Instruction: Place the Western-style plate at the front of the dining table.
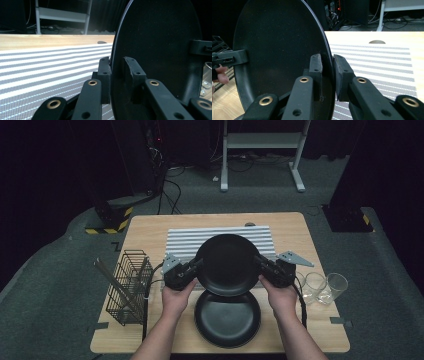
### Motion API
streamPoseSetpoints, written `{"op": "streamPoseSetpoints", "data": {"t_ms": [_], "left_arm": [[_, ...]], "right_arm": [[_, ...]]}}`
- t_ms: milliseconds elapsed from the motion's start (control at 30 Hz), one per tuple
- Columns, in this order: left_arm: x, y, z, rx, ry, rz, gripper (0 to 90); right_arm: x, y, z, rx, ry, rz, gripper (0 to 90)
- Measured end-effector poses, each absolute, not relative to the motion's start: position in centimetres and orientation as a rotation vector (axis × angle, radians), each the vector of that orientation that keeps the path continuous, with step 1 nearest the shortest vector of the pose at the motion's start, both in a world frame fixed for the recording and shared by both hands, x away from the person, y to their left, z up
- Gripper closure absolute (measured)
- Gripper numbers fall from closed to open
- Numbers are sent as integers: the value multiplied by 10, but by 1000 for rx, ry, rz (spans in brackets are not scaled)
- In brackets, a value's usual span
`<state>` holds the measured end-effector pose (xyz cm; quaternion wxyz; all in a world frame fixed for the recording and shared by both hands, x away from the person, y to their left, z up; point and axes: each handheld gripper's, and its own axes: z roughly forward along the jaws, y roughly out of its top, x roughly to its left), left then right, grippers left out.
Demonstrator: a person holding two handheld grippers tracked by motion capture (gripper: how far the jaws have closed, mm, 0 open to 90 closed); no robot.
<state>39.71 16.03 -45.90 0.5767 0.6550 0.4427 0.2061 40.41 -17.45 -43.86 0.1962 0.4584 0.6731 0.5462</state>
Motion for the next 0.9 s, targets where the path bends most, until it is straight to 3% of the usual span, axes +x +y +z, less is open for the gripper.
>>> {"op": "streamPoseSetpoints", "data": {"t_ms": [900], "left_arm": [[433,165,-459,1541,1084,499,749]], "right_arm": [[442,-161,-434,1290,1884,1483,780]]}}
